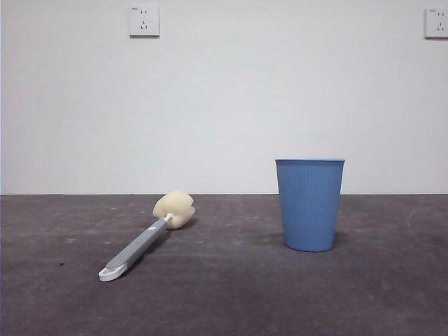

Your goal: Pick up the cup brush,pick up the cup,insert the brush into the cup,clean the cup,put the cup brush back,put the cup back to the fixed position on the table

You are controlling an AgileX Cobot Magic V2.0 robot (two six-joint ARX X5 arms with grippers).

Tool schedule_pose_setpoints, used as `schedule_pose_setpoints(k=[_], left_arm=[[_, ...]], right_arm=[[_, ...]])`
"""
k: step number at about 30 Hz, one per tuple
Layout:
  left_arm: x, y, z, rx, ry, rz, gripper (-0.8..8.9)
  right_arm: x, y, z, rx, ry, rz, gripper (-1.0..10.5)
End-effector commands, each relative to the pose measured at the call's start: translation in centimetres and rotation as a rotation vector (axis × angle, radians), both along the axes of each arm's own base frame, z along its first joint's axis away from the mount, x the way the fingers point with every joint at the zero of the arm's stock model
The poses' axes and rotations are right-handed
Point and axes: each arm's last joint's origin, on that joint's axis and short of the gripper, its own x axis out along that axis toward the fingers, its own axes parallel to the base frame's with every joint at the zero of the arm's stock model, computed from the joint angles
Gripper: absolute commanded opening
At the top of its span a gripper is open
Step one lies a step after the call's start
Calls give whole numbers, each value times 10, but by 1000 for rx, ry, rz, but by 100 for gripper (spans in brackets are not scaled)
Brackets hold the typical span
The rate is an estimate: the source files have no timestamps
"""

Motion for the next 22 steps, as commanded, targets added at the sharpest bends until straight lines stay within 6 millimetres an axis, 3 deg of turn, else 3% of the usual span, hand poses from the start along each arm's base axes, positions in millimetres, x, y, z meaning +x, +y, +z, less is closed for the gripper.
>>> schedule_pose_setpoints(k=[1, 11, 17, 22], left_arm=[[0, 0, -4, -5, 12, 6, -3], [0, 0, -4, -5, 12, 6, -3], [0, 0, -4, -5, 12, 6, -3], [0, 0, -4, -5, 12, 6, -3]], right_arm=[[4, -12, -17, -33, -47, -107, 1], [3, -34, -98, -8, -281, -327, 1], [3, -37, -140, 4, -243, -366, 1], [4, -37, -160, 14, -214, -378, 1]])
